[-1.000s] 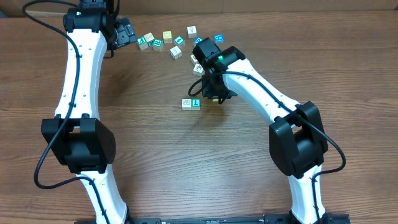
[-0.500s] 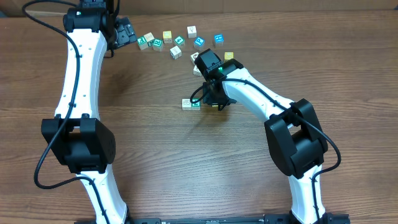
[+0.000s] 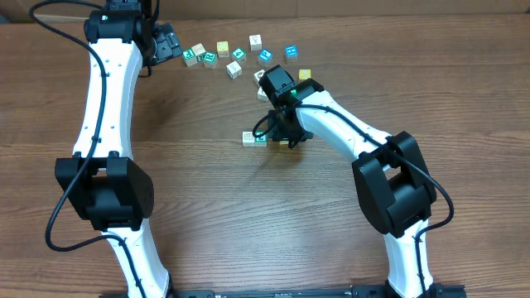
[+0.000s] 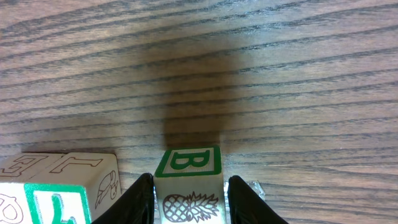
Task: Form a horizontal line
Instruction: 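Lower the 'B' block onto the table right of the 'L' block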
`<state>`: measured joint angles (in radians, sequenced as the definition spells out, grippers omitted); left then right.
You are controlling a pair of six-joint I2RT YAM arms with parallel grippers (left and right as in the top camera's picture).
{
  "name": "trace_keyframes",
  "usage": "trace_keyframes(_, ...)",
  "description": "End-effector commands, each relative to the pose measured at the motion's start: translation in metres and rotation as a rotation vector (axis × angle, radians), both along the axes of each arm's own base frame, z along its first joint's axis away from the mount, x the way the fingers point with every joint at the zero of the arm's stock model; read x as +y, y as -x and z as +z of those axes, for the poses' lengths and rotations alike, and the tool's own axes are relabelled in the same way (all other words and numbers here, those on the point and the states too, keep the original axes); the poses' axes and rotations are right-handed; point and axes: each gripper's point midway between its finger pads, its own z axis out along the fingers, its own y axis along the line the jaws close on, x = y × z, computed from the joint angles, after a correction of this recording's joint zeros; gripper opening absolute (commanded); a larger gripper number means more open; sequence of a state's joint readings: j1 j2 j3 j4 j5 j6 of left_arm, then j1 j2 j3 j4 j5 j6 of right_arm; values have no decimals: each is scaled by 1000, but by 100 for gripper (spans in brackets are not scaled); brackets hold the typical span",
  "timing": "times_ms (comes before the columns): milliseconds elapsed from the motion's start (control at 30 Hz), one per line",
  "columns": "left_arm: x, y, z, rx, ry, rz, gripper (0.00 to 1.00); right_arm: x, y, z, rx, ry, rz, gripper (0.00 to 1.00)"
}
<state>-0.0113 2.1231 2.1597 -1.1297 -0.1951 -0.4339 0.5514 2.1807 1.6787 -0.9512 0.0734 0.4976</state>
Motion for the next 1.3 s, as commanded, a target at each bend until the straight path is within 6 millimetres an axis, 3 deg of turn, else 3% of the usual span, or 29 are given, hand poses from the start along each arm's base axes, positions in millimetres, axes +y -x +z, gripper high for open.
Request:
trace_keyframes(0, 1, -2, 7, -16, -7, -8, 99, 2, 2, 8, -12, -17, 1, 35)
trace_keyframes(400, 1, -2, 7, -16, -7, -8, 100, 0, -23, 14, -118, -8, -17, 43)
trace_keyframes(633, 1, -2, 7, -16, -7, -9, 100, -27, -46, 18, -183, 37, -84, 42)
trace_keyframes(767, 1, -2, 7, -16, -7, -8, 100, -46, -45, 15, -133, 28, -121, 41)
trace_keyframes(833, 1, -2, 7, -16, -7, -8, 99, -52, -39, 12, -87, 14, -130, 33)
trace_keyframes(967, 1, -2, 7, -16, -7, -8, 100, -63, -24, 8, -18, 40, -139, 4)
trace_keyframes(1267, 1, -2, 7, -16, -7, -8, 100, -50, -5, 1, 73, -27, -117, 4)
